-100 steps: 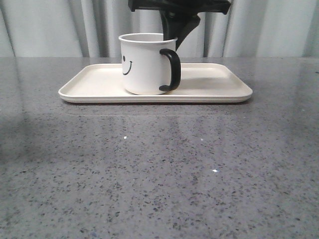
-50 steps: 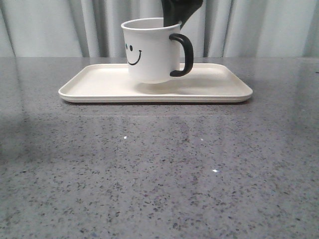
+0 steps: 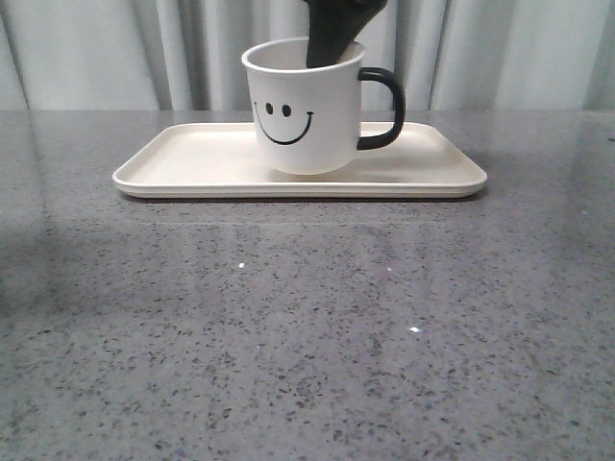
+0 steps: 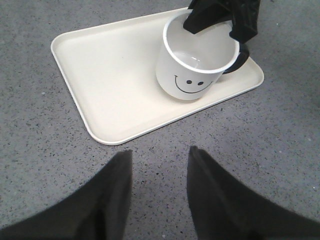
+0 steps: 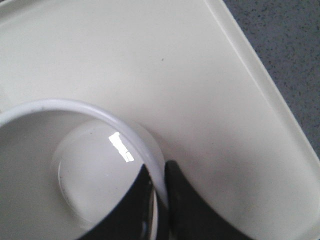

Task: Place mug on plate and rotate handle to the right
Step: 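Grip the mug rim with the right gripper and rotate the mug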

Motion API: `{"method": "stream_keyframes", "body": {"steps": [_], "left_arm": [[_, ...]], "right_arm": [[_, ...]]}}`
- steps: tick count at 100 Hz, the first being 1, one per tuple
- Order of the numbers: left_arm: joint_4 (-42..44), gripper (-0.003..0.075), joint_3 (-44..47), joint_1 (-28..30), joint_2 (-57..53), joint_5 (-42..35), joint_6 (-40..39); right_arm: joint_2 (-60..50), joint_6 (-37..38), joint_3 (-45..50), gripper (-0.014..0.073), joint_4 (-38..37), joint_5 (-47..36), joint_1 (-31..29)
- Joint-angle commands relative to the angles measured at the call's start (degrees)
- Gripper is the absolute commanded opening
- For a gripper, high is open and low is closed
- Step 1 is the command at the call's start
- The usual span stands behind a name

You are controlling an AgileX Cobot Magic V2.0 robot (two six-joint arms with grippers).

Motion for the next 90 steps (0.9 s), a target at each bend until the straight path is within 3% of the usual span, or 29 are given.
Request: {"method": "stream_keyframes", "body": {"steps": [1,18,44,90], "left_arm": [[-1.1,0.0261,-1.5,-0.2,-0.6,-3.2,-0.4],[-1.1,0.0261,-1.5,-0.2,-0.6,-3.1,-0.4],[-1.1,0.0261,-1.5,-0.2,-0.6,-3.1,-0.4],[-1.1,0.0261,-1.5,-0.2,-0.6,-3.1,-0.4]], "right_arm": [[-3.8,-6.0,-2.0,-0.0066,3.0,-1.7,-0.7],[-3.8,-15.2,-2.0,-0.0066,7.4,-2.0,-0.9],[-2.6,-20.7,-2.0,-0.0066,7.5,-3.2,-1.1],[-1.8,-20.9,-2.0,-0.0064,7.7,-5.5,-1.1]]}}
